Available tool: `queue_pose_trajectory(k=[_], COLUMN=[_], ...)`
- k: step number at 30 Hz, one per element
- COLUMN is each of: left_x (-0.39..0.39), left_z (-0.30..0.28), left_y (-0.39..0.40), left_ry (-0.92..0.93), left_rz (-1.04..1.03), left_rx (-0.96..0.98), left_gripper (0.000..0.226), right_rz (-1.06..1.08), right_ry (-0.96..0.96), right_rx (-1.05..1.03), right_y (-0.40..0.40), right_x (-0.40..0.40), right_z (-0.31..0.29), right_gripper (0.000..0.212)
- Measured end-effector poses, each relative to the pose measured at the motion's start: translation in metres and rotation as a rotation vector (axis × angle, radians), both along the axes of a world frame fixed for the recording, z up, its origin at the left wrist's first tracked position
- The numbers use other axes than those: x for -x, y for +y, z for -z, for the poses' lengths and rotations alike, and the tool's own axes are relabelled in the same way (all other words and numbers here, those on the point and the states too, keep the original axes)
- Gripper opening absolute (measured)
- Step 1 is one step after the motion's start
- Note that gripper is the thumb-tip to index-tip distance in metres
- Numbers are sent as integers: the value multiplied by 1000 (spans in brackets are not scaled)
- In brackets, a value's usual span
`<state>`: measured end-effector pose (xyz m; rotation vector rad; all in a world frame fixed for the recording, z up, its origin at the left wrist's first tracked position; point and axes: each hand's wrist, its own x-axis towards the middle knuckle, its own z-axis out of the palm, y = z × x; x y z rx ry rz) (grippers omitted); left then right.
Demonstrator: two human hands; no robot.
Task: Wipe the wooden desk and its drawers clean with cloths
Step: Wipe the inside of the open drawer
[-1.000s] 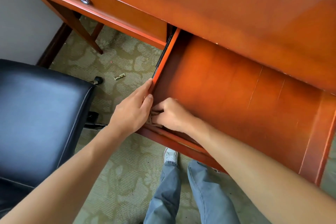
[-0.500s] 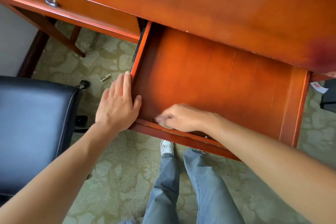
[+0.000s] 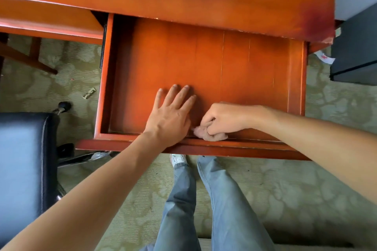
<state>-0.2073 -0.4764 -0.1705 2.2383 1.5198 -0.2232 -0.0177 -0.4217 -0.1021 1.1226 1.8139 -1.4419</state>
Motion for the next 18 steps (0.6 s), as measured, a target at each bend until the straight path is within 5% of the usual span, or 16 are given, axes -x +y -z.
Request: queue_pose_trajectory(k=[4,10,18], left_x=[-43,-63,-58], left_z=[10,33,41], left_y=[17,24,26], left_ry=[46,53,91], left_rz=[81,113,140], left_rx=[-4,-104,-164], left_gripper=[68,70,71], right_rz=[17,-230,287], right_ry=[-63,-503,-70], right_rx=[-124,-169,-153], right_y=[-18,-20,-62], right_x=[-60,-161,-99], right_z=[-2,-1,-4], right_gripper=[18,31,21])
